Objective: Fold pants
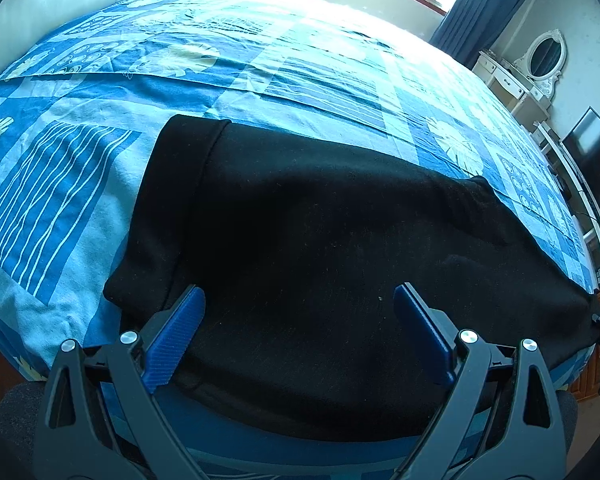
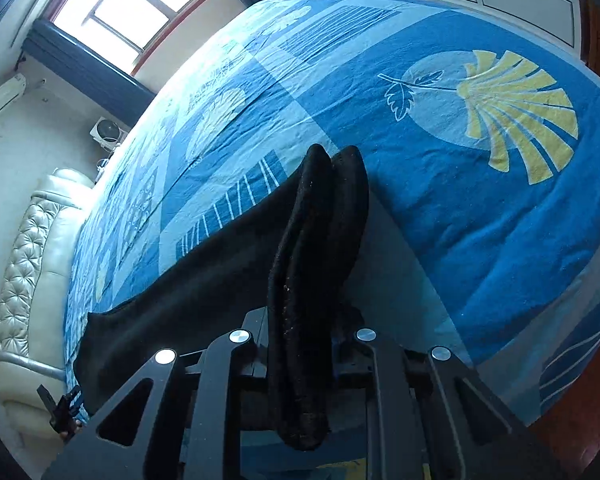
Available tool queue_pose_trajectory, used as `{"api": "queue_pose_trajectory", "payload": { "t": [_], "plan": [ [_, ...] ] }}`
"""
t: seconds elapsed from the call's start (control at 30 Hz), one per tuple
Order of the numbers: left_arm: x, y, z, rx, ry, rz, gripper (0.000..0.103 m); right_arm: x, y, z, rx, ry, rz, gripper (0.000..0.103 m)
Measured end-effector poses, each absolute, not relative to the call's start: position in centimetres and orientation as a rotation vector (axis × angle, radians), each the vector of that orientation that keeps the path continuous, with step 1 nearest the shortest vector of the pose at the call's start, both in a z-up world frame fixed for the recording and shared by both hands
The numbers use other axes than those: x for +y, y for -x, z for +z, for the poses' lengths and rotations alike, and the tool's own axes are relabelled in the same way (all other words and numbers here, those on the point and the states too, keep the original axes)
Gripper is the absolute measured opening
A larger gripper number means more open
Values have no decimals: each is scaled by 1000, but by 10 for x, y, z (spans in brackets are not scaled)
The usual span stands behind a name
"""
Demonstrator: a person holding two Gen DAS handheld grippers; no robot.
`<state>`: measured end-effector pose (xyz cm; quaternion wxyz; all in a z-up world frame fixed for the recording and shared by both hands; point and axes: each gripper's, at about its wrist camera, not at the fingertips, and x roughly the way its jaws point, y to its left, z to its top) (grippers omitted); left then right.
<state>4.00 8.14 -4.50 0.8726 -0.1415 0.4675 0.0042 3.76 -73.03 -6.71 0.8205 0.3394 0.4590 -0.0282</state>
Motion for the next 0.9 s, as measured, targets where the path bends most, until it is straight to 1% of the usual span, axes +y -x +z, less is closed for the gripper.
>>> {"api": "queue_pose_trajectory", "payload": {
  "t": [0.13, 0.23, 0.37, 0.47, 0.63, 0.8, 0.9],
  "plan": [
    [84, -38, -46, 986, 293, -12, 95, -711, -33, -27, 850, -825, 58, 19],
    [85, -37, -46, 986, 299, -23, 95, -683, -34, 10, 779, -847, 160, 19],
    [86, -37, -47, 985, 306, -28, 95, -633, -42, 53, 728, -836, 284, 19],
    [83, -37, -48, 990, 286, -25, 95, -588, -51, 73, 732, -787, 340, 19],
    [73, -36, -47, 1005, 211, -12, 95, -509, -70, 71, 796, -670, 385, 19],
    [75, -35, -47, 1011, 226, -13, 95, -442, -95, 33, 904, -590, 390, 19],
    [78, -36, -46, 1013, 250, -18, 95, -406, -107, 9, 963, -491, 348, 19]
  ]
}}
